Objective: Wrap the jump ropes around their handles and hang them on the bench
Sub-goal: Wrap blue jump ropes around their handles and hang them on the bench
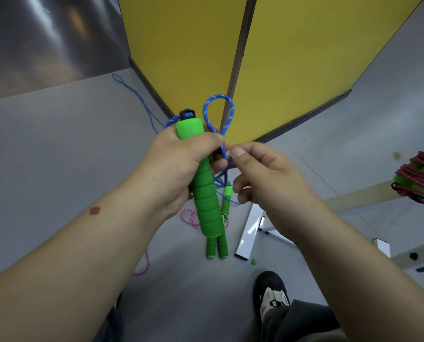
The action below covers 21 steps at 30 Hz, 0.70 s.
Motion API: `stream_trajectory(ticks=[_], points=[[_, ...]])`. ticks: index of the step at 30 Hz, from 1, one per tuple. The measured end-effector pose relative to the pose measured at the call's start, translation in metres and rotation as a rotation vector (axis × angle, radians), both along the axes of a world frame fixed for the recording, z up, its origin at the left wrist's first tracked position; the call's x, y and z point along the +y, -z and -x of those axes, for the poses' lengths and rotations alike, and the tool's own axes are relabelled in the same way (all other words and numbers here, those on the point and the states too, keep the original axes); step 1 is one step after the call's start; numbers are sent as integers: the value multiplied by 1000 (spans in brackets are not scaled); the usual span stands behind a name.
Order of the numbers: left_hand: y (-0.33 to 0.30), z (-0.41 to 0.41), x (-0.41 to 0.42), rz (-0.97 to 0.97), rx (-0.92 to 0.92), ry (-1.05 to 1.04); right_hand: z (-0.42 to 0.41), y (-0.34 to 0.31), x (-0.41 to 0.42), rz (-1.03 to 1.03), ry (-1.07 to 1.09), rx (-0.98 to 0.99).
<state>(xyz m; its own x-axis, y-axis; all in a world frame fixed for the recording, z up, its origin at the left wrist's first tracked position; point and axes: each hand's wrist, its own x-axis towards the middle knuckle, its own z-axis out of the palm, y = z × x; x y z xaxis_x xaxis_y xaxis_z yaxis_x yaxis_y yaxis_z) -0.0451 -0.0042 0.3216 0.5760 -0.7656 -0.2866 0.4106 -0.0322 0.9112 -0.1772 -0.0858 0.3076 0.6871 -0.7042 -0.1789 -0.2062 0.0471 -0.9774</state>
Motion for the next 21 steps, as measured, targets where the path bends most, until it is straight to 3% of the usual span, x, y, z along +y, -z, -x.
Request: stream_trajectory(ticks=[6, 10, 13, 18, 21], points=[[-7, -8, -1, 95, 250, -137, 0, 8, 7, 148, -149, 173], [-8, -6, 0, 77, 365, -129, -3, 7, 12, 185, -87, 127], [-8, -6, 1, 46, 378, -91, -3, 4, 11, 197, -13, 90], [-8, -6, 1, 38, 378, -108, -1, -1, 14, 269, -85, 128], [-7, -8, 2, 17, 262, -143, -2, -8, 18, 246, -63, 4]])
